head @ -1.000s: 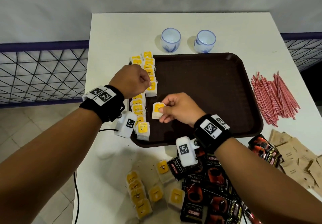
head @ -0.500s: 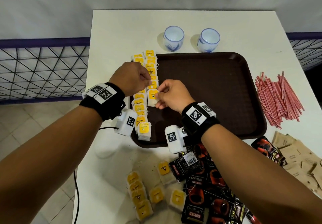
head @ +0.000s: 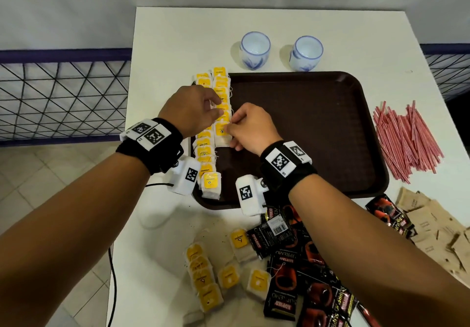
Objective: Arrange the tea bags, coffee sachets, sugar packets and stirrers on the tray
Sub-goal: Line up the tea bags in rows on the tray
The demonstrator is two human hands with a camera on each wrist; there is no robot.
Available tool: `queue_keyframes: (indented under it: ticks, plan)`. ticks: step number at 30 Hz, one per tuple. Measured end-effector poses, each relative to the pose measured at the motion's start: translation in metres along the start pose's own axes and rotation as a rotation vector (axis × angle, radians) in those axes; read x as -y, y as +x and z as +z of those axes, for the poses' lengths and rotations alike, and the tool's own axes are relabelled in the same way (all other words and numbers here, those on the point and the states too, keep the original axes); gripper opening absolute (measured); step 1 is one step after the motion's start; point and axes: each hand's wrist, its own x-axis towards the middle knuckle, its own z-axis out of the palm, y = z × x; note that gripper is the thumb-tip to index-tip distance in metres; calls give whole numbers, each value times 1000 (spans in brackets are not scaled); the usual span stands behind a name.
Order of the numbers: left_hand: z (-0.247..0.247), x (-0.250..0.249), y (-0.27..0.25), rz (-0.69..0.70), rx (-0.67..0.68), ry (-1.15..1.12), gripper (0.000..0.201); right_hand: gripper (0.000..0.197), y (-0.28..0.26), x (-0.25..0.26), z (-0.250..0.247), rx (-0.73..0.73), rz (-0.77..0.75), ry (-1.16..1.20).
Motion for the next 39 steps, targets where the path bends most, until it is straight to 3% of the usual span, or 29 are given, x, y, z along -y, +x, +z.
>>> queue_keyframes:
  ticks: [2, 4, 8, 14, 20, 32, 36, 39]
  plan:
    - [-7, -3, -14, -6, -12, 1, 19, 15, -23, 3, -6, 32, -56, -39]
    - [-16, -9, -41, -33, 15, -12, 13, 11, -55, -4, -9, 152, -95, -87]
    - [-14, -13, -122, -81, 220, -150, 23, 9, -121, -45, -4, 365, -161, -337]
    - [14, -12, -198, -149, 471, -186, 23, 27, -161, -91, 8, 328, -177, -439]
    - [28, -30, -203, -119, 587, -150, 23, 44, -169, -95, 18, 315, -199, -578]
    - [28, -49, -200, -51, 652, -4, 13, 18, -174, -92, 19, 282, -242, -662]
    - [35, -60, -205, 47, 694, 190, 24, 29, -176, -90, 20, 274, -235, -700]
    - [46, -72, -213, 191, 666, 372, 21, 39, -173, -89, 19, 274, -195, -746]
